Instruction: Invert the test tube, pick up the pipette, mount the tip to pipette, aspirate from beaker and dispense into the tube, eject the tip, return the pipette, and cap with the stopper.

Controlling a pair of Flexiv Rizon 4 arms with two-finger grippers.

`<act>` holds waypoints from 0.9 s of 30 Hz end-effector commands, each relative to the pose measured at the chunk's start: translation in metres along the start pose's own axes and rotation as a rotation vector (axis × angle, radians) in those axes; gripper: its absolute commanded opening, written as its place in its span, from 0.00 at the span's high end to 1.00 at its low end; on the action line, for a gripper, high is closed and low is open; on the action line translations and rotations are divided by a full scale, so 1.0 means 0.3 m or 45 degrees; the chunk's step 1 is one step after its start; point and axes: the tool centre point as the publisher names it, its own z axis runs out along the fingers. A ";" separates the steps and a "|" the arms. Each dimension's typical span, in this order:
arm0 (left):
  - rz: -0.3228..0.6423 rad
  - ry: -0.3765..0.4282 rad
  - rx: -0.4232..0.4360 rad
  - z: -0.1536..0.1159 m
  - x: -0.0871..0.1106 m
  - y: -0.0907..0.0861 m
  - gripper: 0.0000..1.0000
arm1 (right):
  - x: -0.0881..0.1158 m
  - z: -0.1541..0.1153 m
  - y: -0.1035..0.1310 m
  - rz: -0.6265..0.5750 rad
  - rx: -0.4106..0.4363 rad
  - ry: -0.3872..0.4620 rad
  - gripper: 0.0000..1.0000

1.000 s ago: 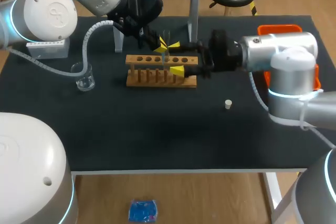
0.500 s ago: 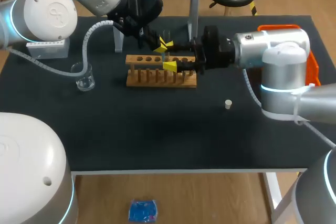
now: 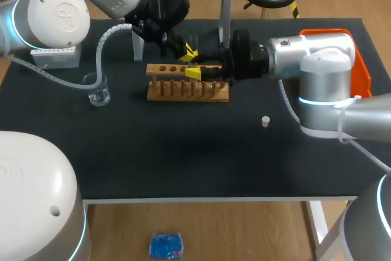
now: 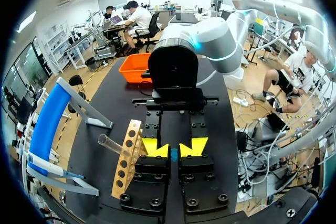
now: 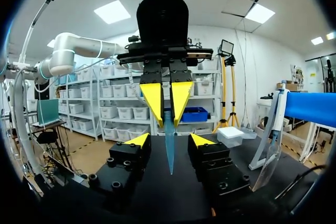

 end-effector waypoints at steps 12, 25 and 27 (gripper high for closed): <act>-0.001 0.003 -0.006 -0.003 -0.001 -0.001 1.00 | -0.008 0.009 -0.001 -0.014 -0.003 0.026 0.74; -0.001 0.003 -0.006 -0.003 -0.001 -0.001 1.00 | -0.009 0.005 0.001 -0.012 0.003 0.023 1.00; -0.001 0.003 -0.006 -0.003 -0.001 -0.001 0.27 | -0.009 0.004 0.002 -0.011 0.003 0.024 1.00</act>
